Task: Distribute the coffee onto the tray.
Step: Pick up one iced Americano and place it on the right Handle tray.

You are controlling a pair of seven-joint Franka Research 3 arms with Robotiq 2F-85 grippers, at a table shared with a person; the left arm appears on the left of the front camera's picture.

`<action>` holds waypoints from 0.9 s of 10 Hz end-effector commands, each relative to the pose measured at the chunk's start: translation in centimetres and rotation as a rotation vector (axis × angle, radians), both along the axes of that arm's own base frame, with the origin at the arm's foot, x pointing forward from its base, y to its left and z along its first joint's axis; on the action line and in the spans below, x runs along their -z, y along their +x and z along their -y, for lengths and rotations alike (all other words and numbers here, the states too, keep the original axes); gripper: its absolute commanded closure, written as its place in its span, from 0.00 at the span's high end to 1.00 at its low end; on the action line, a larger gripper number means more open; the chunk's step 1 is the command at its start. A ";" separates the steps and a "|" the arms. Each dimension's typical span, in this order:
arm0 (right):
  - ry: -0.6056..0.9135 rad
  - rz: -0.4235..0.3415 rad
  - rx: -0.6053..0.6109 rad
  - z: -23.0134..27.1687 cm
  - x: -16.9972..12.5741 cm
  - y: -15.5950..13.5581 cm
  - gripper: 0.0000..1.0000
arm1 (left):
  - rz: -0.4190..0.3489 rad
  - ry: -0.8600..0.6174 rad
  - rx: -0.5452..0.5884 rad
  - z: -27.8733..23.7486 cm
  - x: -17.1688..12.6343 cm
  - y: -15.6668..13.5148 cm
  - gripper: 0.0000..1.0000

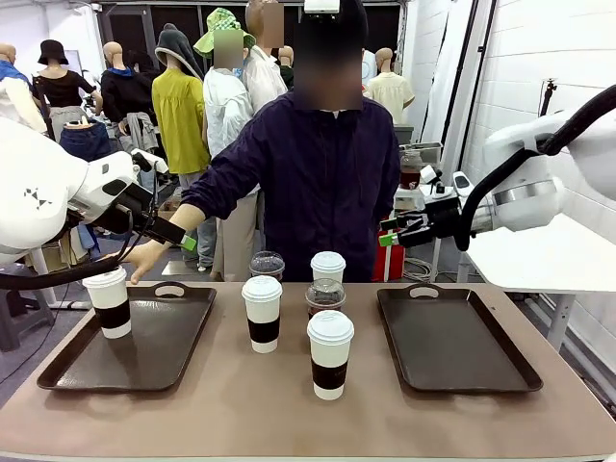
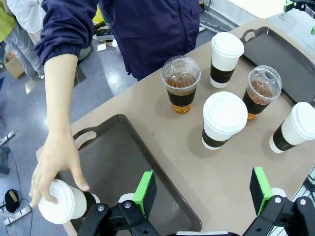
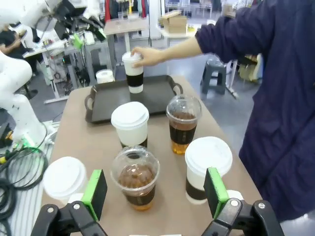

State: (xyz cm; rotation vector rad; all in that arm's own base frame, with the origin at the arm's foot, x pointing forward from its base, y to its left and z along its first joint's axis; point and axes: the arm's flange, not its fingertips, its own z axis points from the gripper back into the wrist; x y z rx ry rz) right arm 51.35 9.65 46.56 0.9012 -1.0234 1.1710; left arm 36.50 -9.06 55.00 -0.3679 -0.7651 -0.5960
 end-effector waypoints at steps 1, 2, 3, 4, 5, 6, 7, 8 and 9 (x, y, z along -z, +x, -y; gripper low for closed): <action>0.071 0.053 -0.034 -0.8 2.6 0.7 1.00 | -0.005 -0.004 0.003 -0.1 0.0 0.0 1.00; 0.082 0.078 -0.031 -1.0 4.1 0.8 1.00 | -0.005 -0.004 0.003 -0.1 0.0 0.0 1.00; 0.123 0.120 -0.029 -1.2 5.2 0.9 1.00 | -0.005 -0.004 0.003 -0.1 0.0 0.0 1.00; 0.146 0.155 -0.034 -1.3 6.1 0.7 1.00 | -0.005 -0.004 0.003 -0.1 0.0 0.0 1.00; 0.166 0.158 -0.058 -1.4 7.0 0.5 1.00 | -0.005 -0.004 0.003 -0.1 0.0 0.0 1.00; 0.176 0.146 -0.076 -1.4 7.8 0.4 1.00 | -0.005 -0.004 0.003 -0.1 0.0 0.0 1.00; 0.184 0.127 -0.092 -1.2 8.6 0.3 1.00 | -0.005 -0.004 0.003 -0.1 0.0 0.0 1.00; 0.193 0.119 -0.104 -1.0 9.5 0.0 1.00 | -0.005 -0.004 0.003 -0.1 0.0 0.0 1.00; 0.196 0.112 -0.110 -0.9 10.4 -0.1 1.00 | -0.005 -0.004 0.003 -0.1 0.0 0.0 1.00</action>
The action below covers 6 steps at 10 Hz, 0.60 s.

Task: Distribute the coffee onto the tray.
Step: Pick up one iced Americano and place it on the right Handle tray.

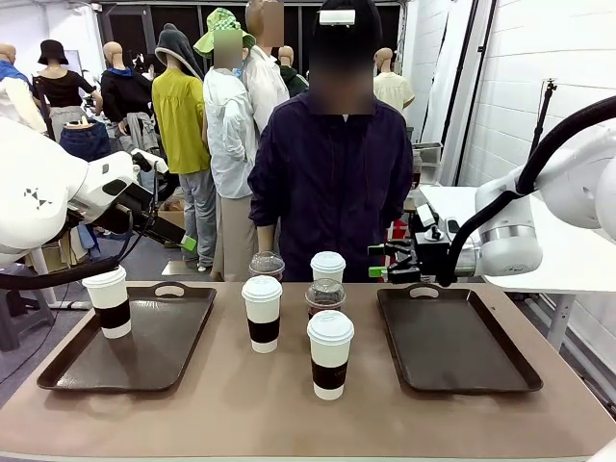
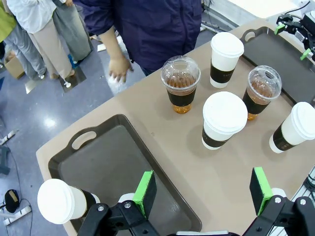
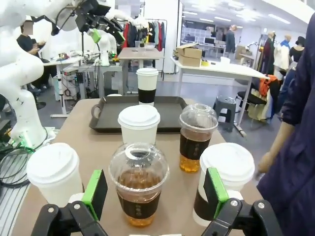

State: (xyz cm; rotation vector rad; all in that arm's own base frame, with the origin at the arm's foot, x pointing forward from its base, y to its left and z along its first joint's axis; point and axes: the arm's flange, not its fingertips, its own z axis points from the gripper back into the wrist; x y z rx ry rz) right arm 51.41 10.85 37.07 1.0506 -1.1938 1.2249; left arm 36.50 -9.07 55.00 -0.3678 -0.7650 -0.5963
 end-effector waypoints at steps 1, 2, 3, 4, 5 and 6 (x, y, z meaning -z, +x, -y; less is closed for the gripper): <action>0.014 0.004 -0.017 0.5 1.8 -0.4 1.00 | -0.005 -0.004 0.003 -0.1 0.0 0.0 1.00; 0.008 -0.001 -0.017 0.6 2.7 -0.7 1.00 | -0.005 -0.004 0.003 -0.1 0.0 0.0 1.00; 0.020 -0.011 -0.022 0.7 3.6 -0.9 1.00 | -0.005 -0.004 0.003 -0.1 0.0 0.0 1.00; 0.019 -0.024 -0.020 0.8 4.3 -1.1 1.00 | -0.005 -0.004 0.003 -0.1 0.0 0.0 1.00; 0.024 -0.031 -0.016 0.8 4.6 -1.2 1.00 | -0.005 -0.004 0.003 -0.1 0.0 0.0 1.00; 0.019 -0.034 -0.007 1.0 4.7 -1.3 1.00 | -0.005 -0.004 0.003 -0.1 0.0 0.0 1.00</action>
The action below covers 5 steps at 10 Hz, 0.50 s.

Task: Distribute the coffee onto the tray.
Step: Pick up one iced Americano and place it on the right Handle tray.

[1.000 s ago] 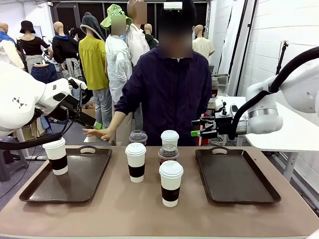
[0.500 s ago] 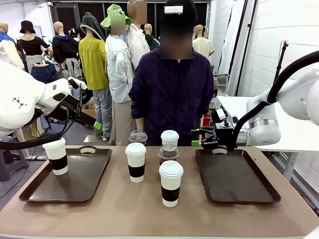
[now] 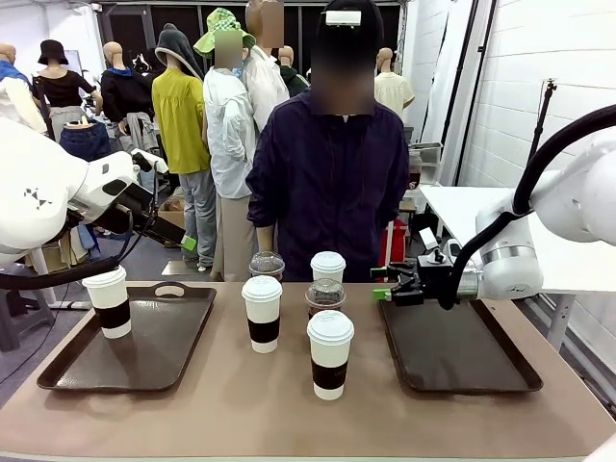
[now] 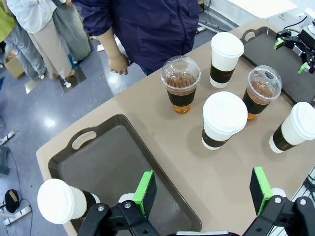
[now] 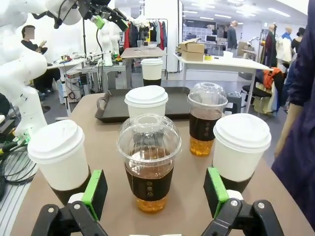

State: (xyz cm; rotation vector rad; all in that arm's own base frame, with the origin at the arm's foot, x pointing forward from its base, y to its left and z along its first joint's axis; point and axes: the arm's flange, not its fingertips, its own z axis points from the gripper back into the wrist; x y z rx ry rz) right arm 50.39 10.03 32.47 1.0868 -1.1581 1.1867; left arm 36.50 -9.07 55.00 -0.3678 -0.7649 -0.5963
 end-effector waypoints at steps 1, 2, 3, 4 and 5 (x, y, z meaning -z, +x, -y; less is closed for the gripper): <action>-0.002 0.013 0.004 0.7 0.0 -0.4 1.00 | -0.005 -0.004 0.003 -0.1 0.0 0.0 1.00; 0.000 0.000 0.000 0.0 0.0 0.0 1.00 | -0.005 -0.004 0.003 -0.1 0.0 0.0 1.00; 0.000 0.000 0.000 0.0 0.0 0.0 1.00 | -0.005 -0.004 0.003 -0.1 0.0 0.0 1.00; 0.000 0.000 0.000 0.0 0.0 0.0 1.00 | -0.005 -0.004 0.003 -0.1 0.0 0.0 1.00; 0.000 0.000 0.000 0.0 0.0 0.0 1.00 | -0.005 -0.004 0.003 -0.1 0.0 0.0 1.00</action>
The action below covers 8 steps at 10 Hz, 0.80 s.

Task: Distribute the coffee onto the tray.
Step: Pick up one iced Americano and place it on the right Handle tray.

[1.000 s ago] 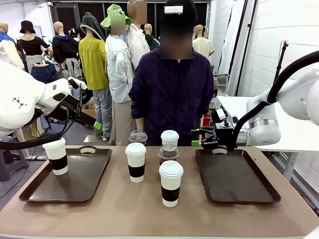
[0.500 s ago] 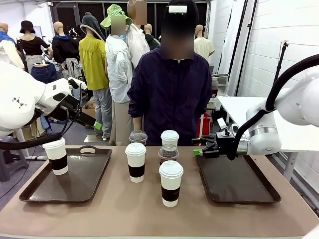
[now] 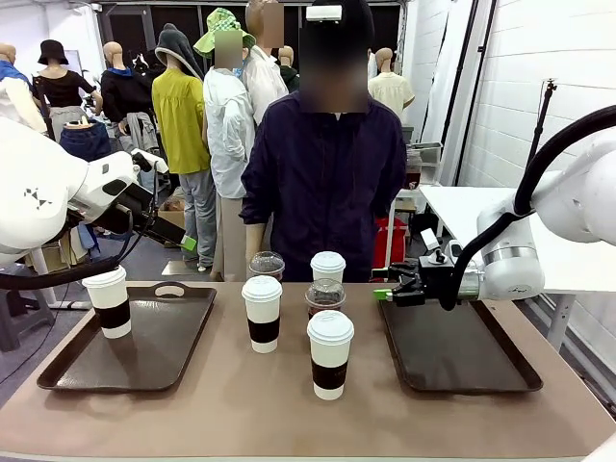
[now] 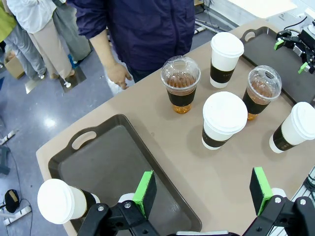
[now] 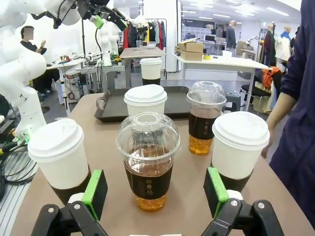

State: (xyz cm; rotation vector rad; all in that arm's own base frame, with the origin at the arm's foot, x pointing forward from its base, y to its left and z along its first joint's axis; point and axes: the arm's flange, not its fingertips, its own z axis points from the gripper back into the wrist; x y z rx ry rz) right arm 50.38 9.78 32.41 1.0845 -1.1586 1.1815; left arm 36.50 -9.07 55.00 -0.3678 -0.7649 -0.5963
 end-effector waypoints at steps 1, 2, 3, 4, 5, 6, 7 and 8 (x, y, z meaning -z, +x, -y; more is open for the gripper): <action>0.000 0.000 0.000 0.0 0.0 0.0 1.00 | -0.005 -0.004 0.003 -0.1 0.0 0.0 1.00; 0.005 0.001 -0.012 -0.5 0.6 0.4 1.00 | -0.005 -0.004 0.003 -0.1 0.0 0.0 1.00; 0.008 -0.006 -0.032 -0.9 1.9 0.8 1.00 | -0.005 -0.004 0.003 -0.1 0.0 0.0 1.00; -0.001 -0.003 -0.043 -1.3 3.0 1.3 1.00 | -0.005 -0.004 0.003 -0.1 0.0 0.0 1.00; -0.007 0.004 -0.059 -1.5 3.8 1.6 1.00 | -0.005 -0.004 0.003 -0.1 0.0 0.0 1.00; -0.006 -0.002 -0.074 -1.8 4.5 2.0 1.00 | -0.005 -0.004 0.003 -0.1 0.0 0.0 1.00; -0.010 -0.004 -0.085 -2.3 5.1 2.3 1.00 | -0.005 -0.004 0.003 -0.1 0.0 0.0 1.00; -0.013 -0.003 -0.094 -2.8 5.7 2.6 1.00 | -0.005 -0.004 0.003 -0.1 0.0 0.0 1.00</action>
